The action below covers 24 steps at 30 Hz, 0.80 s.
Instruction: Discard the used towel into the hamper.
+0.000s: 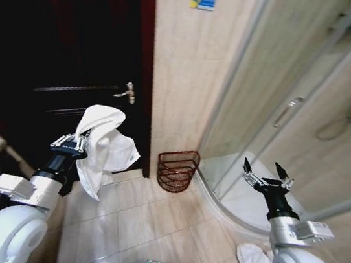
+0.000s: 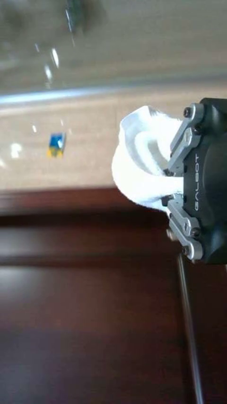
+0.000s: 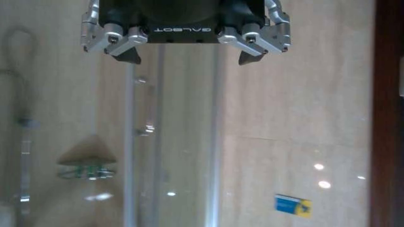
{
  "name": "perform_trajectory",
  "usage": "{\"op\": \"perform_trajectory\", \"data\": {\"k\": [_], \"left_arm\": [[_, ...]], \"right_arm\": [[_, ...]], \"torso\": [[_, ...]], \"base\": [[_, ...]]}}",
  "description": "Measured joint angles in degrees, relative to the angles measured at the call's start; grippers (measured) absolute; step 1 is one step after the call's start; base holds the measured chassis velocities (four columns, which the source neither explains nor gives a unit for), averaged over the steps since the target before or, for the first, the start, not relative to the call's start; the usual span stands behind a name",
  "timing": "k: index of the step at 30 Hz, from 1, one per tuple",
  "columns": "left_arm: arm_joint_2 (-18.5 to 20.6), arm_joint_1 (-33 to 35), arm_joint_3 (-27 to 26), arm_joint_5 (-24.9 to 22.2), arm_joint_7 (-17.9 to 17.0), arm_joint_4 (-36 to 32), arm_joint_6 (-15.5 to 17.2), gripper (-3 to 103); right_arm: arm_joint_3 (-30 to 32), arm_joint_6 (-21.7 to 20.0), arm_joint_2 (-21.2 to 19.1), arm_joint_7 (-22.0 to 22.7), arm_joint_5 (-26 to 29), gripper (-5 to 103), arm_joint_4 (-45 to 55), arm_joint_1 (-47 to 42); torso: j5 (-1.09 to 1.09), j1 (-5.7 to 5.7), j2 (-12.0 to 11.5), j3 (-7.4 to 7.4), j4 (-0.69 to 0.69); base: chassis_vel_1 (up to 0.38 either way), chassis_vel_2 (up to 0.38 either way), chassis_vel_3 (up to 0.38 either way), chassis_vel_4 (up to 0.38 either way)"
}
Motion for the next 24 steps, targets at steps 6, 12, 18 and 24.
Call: {"op": "perform_trajectory", "data": {"k": [6,12,18,24], "left_arm": [[-0.6,0.1,0.1,-0.3,1.7,1.2,-2.9,7],[-1.1,0.5,0.1,-0.2,2.2,1.8,-3.7,7],[-0.6,0.1,-0.1,-0.2,2.2,2.0,-3.8,7],[-0.7,0.2,-0.1,-0.1,2.3,2.3,-3.9,7]], "right_arm": [[-0.8,1.2,0.9,-0.6,0.4,100,-0.3,-0.4],[-0.9,-0.3,1.1,-0.7,0.2,100,-0.3,0.1],[-1.0,-0.4,1.4,-0.7,-0.4,100,-0.4,1.1],[-1.1,-0.2,1.4,-0.7,-0.5,100,-0.4,1.0]], "torso": [[0.00,0.00,0.0,0.00,-0.01],[-0.01,0.00,0.0,0.00,0.03],[0.00,-0.01,0.0,-0.01,0.01],[-0.01,0.00,0.0,0.00,0.01]], "base": [[-0.090,-0.093,-0.092,-0.085],[0.000,0.000,0.000,0.000],[0.000,0.000,0.000,0.000],[-0.063,0.059,0.066,-0.061]]}}
